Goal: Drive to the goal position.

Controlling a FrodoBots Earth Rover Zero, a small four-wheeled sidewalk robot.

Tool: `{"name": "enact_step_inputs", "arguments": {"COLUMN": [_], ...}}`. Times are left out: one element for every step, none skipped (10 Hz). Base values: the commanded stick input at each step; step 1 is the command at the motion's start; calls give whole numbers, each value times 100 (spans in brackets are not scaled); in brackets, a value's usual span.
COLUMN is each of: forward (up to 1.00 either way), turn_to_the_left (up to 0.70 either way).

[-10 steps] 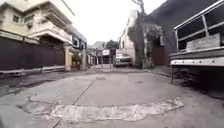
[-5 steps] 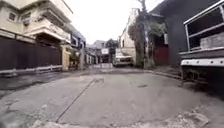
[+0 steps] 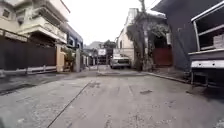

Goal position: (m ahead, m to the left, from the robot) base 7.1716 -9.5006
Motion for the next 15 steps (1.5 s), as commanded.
{"name": "enact_step_inputs", "arguments": {"forward": [70,70,70,70,70,70,70,70,70,70,70,70,70,70,70], "turn_to_the_left": [0,0,0,0,0,0,0,0,0,0,0,0,0,0,0]}}
